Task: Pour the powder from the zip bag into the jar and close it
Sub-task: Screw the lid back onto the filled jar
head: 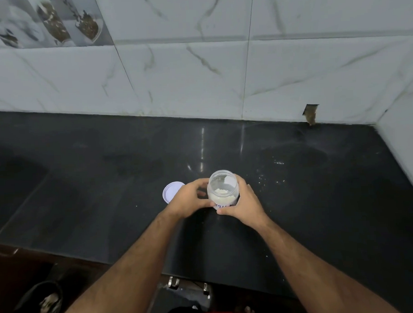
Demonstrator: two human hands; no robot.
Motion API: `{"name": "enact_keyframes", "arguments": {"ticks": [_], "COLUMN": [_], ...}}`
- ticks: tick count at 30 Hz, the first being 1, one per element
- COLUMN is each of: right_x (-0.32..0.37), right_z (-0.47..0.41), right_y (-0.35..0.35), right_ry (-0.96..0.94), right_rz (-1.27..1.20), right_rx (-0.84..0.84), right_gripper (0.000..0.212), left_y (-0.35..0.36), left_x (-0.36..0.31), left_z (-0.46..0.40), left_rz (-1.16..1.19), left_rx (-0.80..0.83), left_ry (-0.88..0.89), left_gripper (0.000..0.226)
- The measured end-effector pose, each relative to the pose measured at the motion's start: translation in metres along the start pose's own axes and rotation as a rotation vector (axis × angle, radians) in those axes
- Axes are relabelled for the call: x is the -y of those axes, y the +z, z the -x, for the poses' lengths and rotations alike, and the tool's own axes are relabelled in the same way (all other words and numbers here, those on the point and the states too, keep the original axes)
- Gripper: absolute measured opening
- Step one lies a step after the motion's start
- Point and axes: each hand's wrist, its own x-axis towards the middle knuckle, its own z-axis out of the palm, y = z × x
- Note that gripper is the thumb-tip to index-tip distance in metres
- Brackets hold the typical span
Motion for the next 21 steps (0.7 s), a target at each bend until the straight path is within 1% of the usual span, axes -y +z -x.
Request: {"name": "enact_keyframes", "arguments": {"ticks": [2,4,6,8,10,12,15,18,21], "right_x": [0.003,0.005,0.009,0.013,0.018,0.022,0.028,0.032,0.032], "right_z": [0.0,-0.003,-0.007,-0.009,-0.01,-0.011,-0.01,-0.009,-0.009], "right_y": [0.006,0.011,0.015,0.018,0.02,0.021,0.021,0.02,0.018], "right_ry": [0.011,0.029,0.037,0.041,0.046,0.056,0.075,0.092,0.114], "right_rz": [-0.003,0.002,0.005,-0.003,-0.016,-0.036,-0.065,-0.094,-0.123], "right_rx": [-0.038,-0.066,-0.087,-0.111,-0.13,-0.136,-0.138,-0.14,-0.131], "right_gripper": [0.091,0.089,0.087,0.087,0.084,0.081,0.079,0.08,0.079], "left_y": [-0.013,-0.03,-0.047,-0.06,-0.069,-0.071,-0.068,-0.063,-0.061], "left_x": [0.003,0.007,0.013,0.023,0.031,0.036,0.038,0.043,0.043], "left_z": [-0.002,-0.003,-0.004,-0.005,-0.007,-0.009,-0.011,-0.015,-0.019], "left_rz": [-0.124,-0.272,-0.356,-0.422,-0.501,-0.607,-0.713,-0.733,-0.657], "left_rx": [-0.036,-0.123,-0.201,-0.228,-0.186,-0.109,-0.023,-0.022,-0.043], "left_ry": [-0.019,-0.027,-0.02,-0.034,-0.086,-0.128,-0.151,-0.127,-0.123], "left_gripper": [0.071,0.071,0.068,0.072,0.081,0.093,0.106,0.097,0.088]}}
